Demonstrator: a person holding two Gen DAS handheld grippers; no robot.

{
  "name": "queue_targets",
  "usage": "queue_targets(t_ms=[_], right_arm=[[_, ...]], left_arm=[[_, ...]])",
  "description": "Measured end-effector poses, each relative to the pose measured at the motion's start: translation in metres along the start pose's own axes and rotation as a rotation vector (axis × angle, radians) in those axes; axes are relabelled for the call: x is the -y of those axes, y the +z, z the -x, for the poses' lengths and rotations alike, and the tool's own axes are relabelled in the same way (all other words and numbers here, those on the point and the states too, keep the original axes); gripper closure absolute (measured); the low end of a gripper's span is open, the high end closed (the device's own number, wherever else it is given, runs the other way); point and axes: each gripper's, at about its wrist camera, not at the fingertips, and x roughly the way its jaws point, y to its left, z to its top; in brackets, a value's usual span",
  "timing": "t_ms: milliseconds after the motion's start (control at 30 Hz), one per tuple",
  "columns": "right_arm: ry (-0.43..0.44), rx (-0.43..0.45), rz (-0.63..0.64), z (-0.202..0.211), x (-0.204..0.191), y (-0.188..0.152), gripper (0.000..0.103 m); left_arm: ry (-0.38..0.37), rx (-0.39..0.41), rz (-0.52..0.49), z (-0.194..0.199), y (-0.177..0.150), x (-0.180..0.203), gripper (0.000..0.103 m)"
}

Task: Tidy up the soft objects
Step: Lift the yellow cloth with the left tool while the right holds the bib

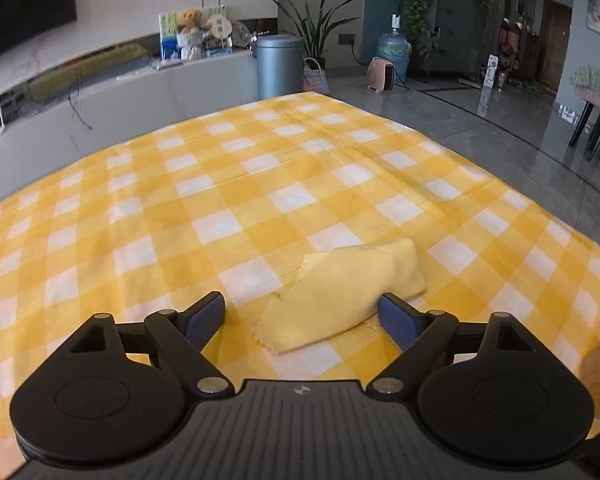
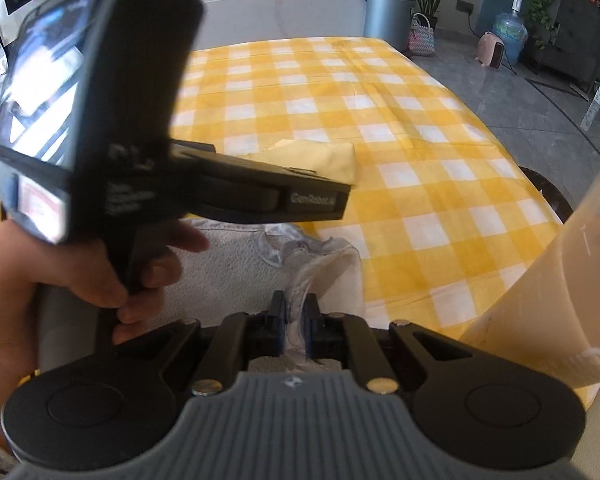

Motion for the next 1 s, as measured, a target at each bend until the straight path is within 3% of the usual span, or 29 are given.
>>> queue_targets(t_ms=[67, 133, 200, 267, 300, 500, 733, 1000], right_arm=[[0.005, 0.003, 0.000, 0.001, 0.000, -0.001, 0.096], [0.013, 0.004, -0.003, 0.002, 0.001, -0.001, 0.096], [0.018, 0.005, -0.009, 0.002, 0.003, -0.001, 0.096], [0.016, 0.005, -0.006, 0.001, 0.002, -0.001, 0.096], [0.013, 0.005, -0.002, 0.001, 0.001, -0.001, 0.096], [0.009, 0.006, 0.003, 0.000, 0.001, 0.000, 0.096], [-0.001, 0.006, 0.008, 0.002, -0.002, -0.001, 0.096], [0.022, 0.009, 0.027, 0.003, -0.003, -0.001, 0.098]], left_arm=[[-0.018, 0.005, 0.005, 0.001, -0.001, 0.000, 0.009], [-0.023, -0.005, 0.000, 0.004, 0.001, 0.001, 0.023], [-0.022, -0.011, 0.002, 0.008, 0.003, 0.001, 0.062], [-0.017, -0.024, 0.014, 0.010, 0.005, 0.000, 0.086], [-0.010, -0.031, 0.016, 0.010, 0.005, 0.000, 0.092], [0.042, -0.038, 0.076, 0.020, 0.002, -0.006, 0.095], [0.079, -0.002, 0.119, 0.059, 0.000, -0.011, 0.095], [0.212, 0.036, 0.041, 0.106, -0.006, 0.003, 0.095]])
